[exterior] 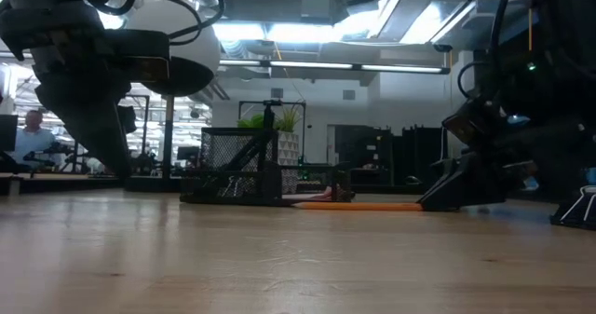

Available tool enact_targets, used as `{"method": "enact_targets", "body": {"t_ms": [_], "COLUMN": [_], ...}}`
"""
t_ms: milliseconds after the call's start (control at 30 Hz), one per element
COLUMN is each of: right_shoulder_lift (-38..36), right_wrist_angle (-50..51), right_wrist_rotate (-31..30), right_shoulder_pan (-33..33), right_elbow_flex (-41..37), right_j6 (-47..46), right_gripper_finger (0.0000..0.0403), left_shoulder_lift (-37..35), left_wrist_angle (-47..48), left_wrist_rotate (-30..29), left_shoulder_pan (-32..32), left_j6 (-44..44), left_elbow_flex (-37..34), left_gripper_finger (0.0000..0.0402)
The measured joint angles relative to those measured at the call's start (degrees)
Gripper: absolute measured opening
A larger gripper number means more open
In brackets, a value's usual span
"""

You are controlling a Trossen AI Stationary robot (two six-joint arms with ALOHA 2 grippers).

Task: Pick and place office supplies into organizer
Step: Put the yellow pencil into the black desk organizer

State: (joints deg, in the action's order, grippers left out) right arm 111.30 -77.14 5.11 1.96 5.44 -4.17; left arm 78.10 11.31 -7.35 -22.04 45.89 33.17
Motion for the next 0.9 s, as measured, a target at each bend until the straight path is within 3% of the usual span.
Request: {"method": "enact_targets", "body": {"t_ms": [667,767,900], "right_shoulder_lift": [-10.08,-12.98,-18.10], "right_wrist_angle": [4.56,9.80,24.22], "right_wrist_rotate": [1.39,1.20,1.12], "right_shoulder_pan": [3.45,3.43,3.41], "right_elbow_flex": [0.36,1.64,6.20], "right_j6": [-1.70,-1.56,0.10], "right_gripper_finger": [0.0017,0.0017,0.0017], "left_shoulder_lift": [-0.02,-0.02,-0.02], "left_wrist_angle": [0.92,0.92,0.92], "left_wrist_rotate": [2.91,2.91,2.95], "left_shoulder_pan": [-0.04,-0.02,-0.02], "left_j6": [-0.13,-0.11,-0.13], "left_elbow_flex": [0.00,-0.02,0.00], "left_gripper_finger": [0.0097,0.0097,0.0097]}}
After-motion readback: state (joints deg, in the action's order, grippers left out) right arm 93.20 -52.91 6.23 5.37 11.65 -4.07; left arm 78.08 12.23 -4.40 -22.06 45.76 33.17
